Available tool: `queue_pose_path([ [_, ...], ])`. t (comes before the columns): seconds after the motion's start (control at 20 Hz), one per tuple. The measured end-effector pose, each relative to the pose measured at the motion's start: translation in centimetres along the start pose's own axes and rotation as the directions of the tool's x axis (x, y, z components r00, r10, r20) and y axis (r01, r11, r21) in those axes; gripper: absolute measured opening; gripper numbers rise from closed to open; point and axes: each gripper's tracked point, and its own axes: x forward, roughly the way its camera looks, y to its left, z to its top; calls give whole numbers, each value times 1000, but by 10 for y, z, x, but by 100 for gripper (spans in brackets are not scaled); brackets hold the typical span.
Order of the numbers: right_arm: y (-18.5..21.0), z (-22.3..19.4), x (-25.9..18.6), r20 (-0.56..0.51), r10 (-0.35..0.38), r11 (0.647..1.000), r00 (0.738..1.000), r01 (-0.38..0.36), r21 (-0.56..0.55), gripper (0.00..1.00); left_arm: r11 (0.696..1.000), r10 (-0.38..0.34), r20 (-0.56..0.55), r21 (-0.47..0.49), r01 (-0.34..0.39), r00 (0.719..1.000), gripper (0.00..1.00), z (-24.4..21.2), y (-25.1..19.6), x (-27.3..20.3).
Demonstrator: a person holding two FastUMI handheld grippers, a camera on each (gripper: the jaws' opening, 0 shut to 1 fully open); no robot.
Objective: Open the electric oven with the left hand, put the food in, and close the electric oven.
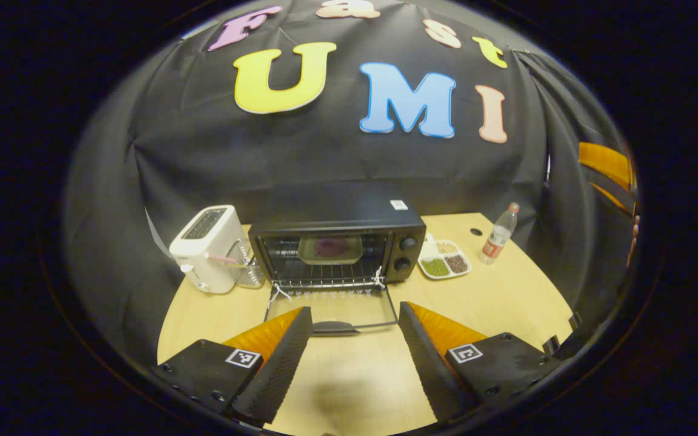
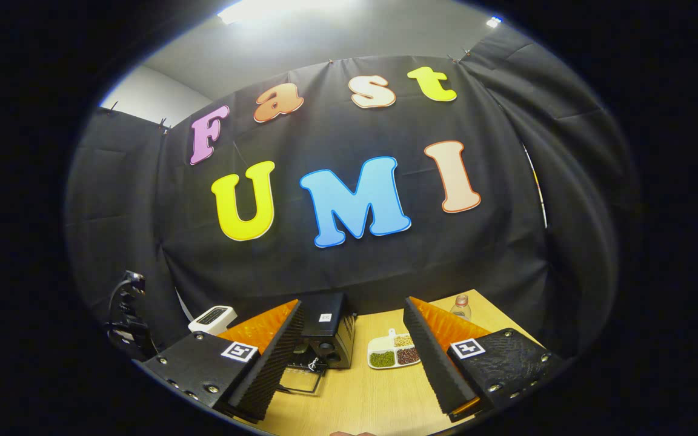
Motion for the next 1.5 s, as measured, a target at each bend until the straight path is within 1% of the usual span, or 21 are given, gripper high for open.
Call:
queue_pose_path([
  [0.1,-6,-5,1,-12,-14,1000,1000,14,-2,100,1000,-19,-92,-13,18,996,97,-26,-1,10],
  [0.2,-10,-10,1,-26,-27,1000,999,27,3,100,1000,-18,-176,-18,15,984,97,-45,3,16],
  [0.35,-17,-16,3,-45,-43,999,998,44,14,100,1000,5,-284,3,-4,959,97,-72,15,31],
  [0.4,-19,-17,4,-49,-49,999,998,49,16,100,1000,3,-314,-3,-4,949,100,-80,18,35],
  [0.5,-22,-21,6,-57,-62,998,996,64,19,100,1000,-11,-374,-30,0,927,100,-95,19,43],
  [0.55,-25,-22,7,-60,-70,997,996,71,22,100,999,-9,-395,-33,-5,919,97,-102,23,46],
  [0.75,-38,-27,12,-75,-99,994,992,102,31,100,1000,18,-454,-12,-26,891,97,-116,36,69],
  [0.9,-45,-34,14,-94,-122,992,988,125,33,100,999,31,-488,-14,-43,872,97,-124,42,86],
  [0.95,-48,-36,14,-99,-129,990,987,133,37,100,999,31,-500,-14,-44,866,100,-127,44,92],
  [1.0,-50,-36,14,-104,-136,989,985,141,40,100,999,28,-510,-13,-41,860,97,-129,44,99],
  [1.05,-52,-38,14,-106,-143,988,984,148,40,100,999,28,-519,-8,-37,854,100,-131,45,105],
  [1.1,-54,-38,15,-108,-152,987,983,157,40,100,999,28,-530,-2,-34,848,96,-133,46,110],
  [1.2,-60,-38,15,-109,-168,984,980,173,34,100,1000,22,-549,-6,-30,835,100,-139,47,122],
  [1.3,-65,-37,15,-108,-185,981,977,189,31,100,999,21,-568,-11,-33,823,100,-144,50,130],
  [1.35,-67,-36,16,-107,-194,980,975,198,30,100,999,21,-575,-11,-33,818,97,-143,50,140],
  [1.5,-70,-36,17,-109,-211,976,971,215,29,100,1000,16,-587,-10,-27,809,97,-146,51,152],
])
